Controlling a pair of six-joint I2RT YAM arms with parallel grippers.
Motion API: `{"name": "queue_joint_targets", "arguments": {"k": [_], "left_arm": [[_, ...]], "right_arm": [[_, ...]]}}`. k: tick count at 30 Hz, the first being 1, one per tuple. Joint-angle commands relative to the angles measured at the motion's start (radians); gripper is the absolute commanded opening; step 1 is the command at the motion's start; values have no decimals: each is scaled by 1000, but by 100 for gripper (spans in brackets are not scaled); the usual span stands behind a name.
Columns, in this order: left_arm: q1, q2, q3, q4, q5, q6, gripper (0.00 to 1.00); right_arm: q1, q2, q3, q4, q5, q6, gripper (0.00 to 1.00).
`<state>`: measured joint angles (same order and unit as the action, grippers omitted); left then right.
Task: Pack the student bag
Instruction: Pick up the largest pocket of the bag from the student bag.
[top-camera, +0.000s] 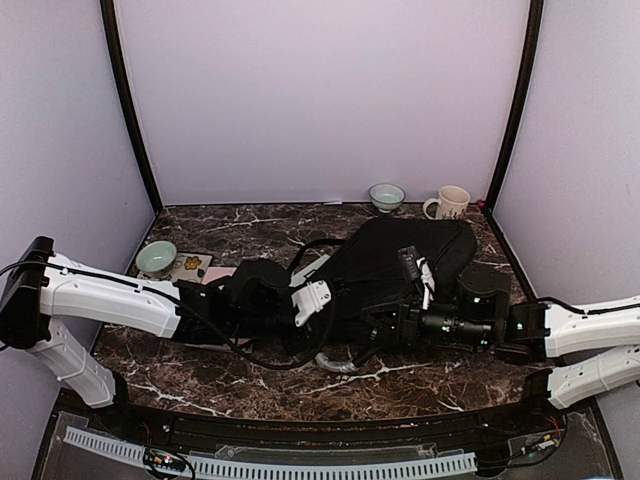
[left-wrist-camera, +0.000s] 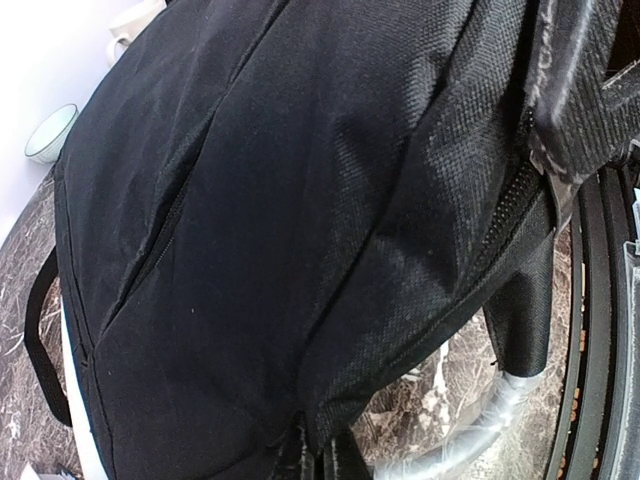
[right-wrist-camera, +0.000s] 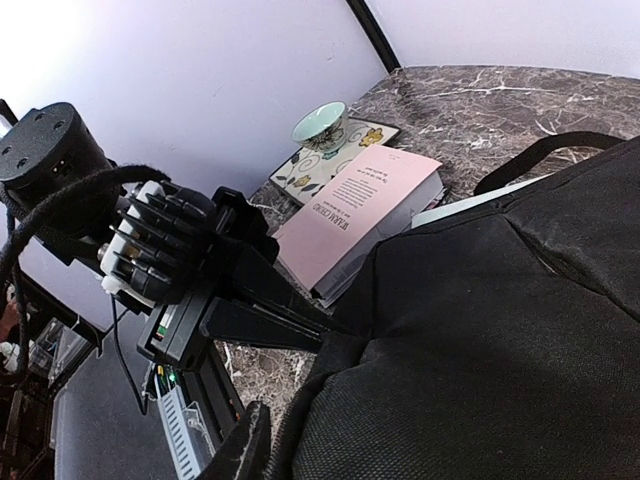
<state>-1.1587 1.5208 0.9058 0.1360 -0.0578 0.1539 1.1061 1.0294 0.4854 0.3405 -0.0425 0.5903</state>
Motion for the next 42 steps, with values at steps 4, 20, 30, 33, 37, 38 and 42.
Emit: {"name": "queue_joint_targets", "arguments": {"k": [4,20,30,33,37,38,42], "left_arm": [[-14,-45,25,25,22,5,0],[-15,-34,26,16,-20,14,0],[-14,-39,22,11,-15,17,0],[-15,-50,12,16,-28,16,0],[-14,-54,11,17,-19,13,0],[-15,-54,14,17,-11,13,0],[-15,-41,25,16,3,13,0]], "right_arm": [[5,-33,37,71,-81,-80,19],[7,-130,31,29,-38,-65,13],[6,-176,2,38,20,-40,14],[7,-206,-8,33,35,-33,26],[6,-257,-28,35,27,-27,21],[7,-262,-35,42,25,-26,20],[7,-228,-31,62,13,-27,14]]}}
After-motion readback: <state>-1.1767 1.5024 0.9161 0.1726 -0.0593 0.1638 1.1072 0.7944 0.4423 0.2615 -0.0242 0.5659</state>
